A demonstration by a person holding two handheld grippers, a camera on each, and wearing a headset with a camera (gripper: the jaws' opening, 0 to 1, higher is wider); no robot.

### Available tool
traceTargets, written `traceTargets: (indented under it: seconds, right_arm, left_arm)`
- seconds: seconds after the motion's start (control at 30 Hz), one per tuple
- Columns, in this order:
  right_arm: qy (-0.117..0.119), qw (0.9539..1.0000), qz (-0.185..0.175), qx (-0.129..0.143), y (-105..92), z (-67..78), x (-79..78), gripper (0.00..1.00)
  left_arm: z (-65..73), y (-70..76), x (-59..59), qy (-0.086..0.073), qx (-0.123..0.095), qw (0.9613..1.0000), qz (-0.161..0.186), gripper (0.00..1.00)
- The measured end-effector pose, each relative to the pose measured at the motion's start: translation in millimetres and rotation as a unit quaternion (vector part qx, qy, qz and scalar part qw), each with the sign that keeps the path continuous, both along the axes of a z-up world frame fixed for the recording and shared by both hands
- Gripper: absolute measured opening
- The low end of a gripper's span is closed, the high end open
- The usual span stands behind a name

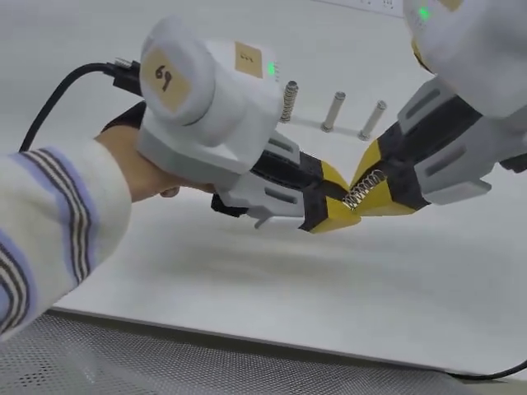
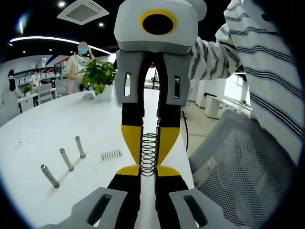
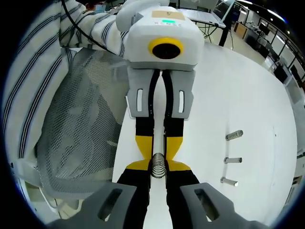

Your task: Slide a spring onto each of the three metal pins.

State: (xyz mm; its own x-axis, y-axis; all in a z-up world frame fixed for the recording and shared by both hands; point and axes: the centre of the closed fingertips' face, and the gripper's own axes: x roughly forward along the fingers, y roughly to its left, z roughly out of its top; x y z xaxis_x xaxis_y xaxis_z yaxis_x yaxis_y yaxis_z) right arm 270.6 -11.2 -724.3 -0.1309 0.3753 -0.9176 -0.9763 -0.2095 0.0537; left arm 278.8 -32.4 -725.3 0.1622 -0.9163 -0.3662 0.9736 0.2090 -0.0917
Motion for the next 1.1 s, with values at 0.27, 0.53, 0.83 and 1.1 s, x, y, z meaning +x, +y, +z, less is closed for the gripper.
traceTargets:
  seconds: [0.27,0.53,0.83,1.1]
  right_arm:
    - [-0.006,1.0000,-0.007,0.000,2.8,-2.2,3.5,0.08]
    - [-0.013,0.9999,-0.006,0.002,6.3,-3.3,7.6,0.08]
    - [-0.016,0.9998,-0.013,0.006,4.6,-1.8,13.1,0.08]
    - [-0.017,0.9997,-0.019,0.000,-1.0,-2.0,16.9,0.08]
  left_arm:
    - [-2.2,3.0,3.0,-0.001,0.005,1.0000,0.006,0.01]
    - [-3.1,11.6,14.3,-0.021,0.017,0.9991,0.034,0.12]
    - [-12.5,22.7,19.4,-0.012,0.024,0.9982,0.054,0.23]
    - [-18.5,28.7,26.1,0.005,0.019,0.9974,0.070,0.44]
